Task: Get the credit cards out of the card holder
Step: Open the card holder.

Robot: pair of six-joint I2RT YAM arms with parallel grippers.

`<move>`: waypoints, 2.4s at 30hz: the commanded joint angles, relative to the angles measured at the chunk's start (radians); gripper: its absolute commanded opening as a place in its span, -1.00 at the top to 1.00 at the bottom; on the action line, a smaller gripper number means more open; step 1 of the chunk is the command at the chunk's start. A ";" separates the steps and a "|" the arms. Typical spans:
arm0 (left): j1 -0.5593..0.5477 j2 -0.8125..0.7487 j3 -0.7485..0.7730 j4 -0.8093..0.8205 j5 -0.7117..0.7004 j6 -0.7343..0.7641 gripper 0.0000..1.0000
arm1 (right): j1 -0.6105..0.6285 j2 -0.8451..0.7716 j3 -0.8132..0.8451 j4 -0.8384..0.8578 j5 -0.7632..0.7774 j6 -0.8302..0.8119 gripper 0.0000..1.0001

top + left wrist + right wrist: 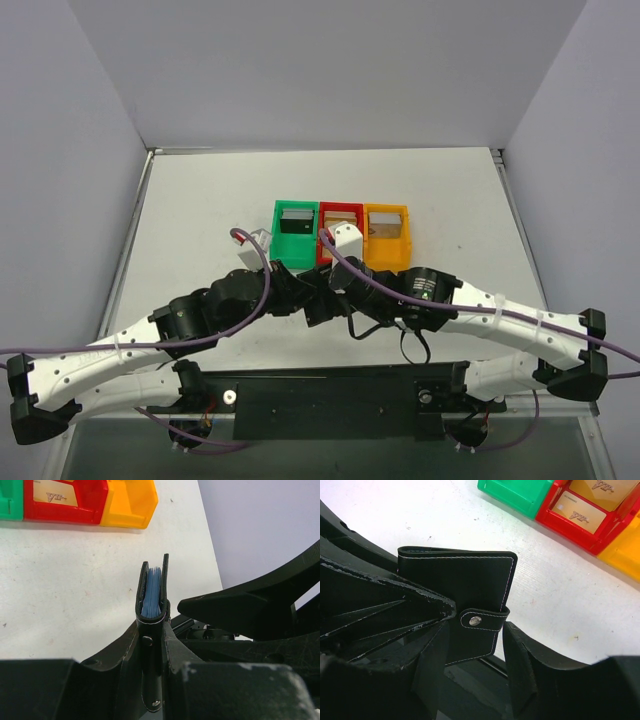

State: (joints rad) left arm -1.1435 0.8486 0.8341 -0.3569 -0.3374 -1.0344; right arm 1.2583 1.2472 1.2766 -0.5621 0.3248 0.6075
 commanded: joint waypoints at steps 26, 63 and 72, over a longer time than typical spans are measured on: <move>-0.007 -0.036 0.099 0.185 0.124 -0.049 1.00 | 0.012 0.138 0.095 -0.205 0.172 0.029 0.43; 0.047 -0.092 0.033 0.121 0.100 -0.053 1.00 | -0.028 -0.018 0.029 -0.182 0.114 0.069 1.00; 0.091 -0.106 0.011 0.102 0.123 -0.053 1.00 | -0.045 -0.069 -0.006 -0.148 0.069 0.074 1.00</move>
State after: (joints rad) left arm -1.0737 0.7876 0.8303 -0.3359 -0.2401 -1.0714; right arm 1.2442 1.2129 1.3022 -0.6022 0.3374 0.6899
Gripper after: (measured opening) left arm 0.241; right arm 0.009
